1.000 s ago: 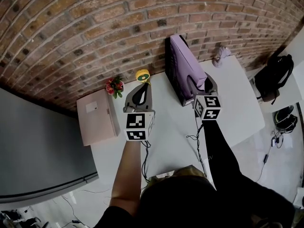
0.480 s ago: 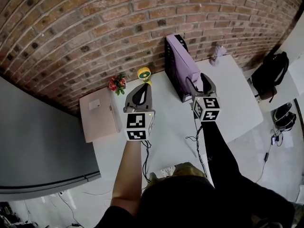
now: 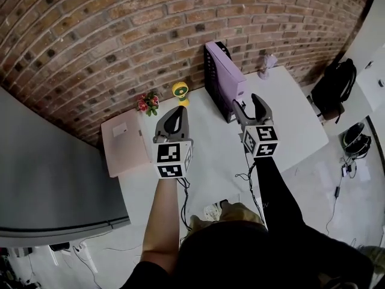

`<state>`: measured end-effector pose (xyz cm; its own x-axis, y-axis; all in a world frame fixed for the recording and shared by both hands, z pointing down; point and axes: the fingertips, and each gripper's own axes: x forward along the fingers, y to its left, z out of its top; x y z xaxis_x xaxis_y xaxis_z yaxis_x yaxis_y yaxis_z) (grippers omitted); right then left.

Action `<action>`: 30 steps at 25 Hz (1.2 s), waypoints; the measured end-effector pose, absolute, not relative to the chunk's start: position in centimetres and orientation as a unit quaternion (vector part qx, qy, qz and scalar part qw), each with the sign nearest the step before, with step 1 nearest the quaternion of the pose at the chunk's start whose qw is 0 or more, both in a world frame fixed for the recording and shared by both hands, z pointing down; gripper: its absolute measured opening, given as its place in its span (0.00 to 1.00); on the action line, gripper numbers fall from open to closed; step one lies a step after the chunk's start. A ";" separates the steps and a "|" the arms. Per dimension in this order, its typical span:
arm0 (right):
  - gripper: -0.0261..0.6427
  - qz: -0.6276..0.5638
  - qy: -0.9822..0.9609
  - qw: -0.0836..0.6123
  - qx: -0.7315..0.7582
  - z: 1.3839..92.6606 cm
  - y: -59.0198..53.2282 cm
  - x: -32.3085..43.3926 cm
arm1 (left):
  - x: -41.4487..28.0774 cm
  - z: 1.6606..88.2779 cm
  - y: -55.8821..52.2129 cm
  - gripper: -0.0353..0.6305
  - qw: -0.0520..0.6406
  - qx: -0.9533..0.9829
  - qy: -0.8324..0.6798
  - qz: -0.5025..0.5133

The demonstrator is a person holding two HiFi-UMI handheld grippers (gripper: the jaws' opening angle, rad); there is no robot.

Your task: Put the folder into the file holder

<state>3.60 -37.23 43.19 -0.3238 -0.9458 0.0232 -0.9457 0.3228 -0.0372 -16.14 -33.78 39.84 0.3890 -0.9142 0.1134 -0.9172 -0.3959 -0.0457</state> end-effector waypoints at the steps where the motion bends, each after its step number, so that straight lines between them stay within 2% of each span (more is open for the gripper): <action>1: 0.45 -0.019 0.814 0.003 -0.581 42.8 -36.6 3.5 | -16.2 39.8 -33.4 0.07 0.012 0.833 -0.549 0.060; 14: 0.45 0.028 0.826 0.006 -0.563 39.1 -29.9 3.1 | -15.9 39.6 -29.5 0.07 0.014 0.831 -0.550 0.085; 30: 0.45 0.025 0.862 0.027 -0.506 38.0 -28.7 6.1 | -11.5 36.5 -27.1 0.07 -0.012 0.810 -0.581 0.076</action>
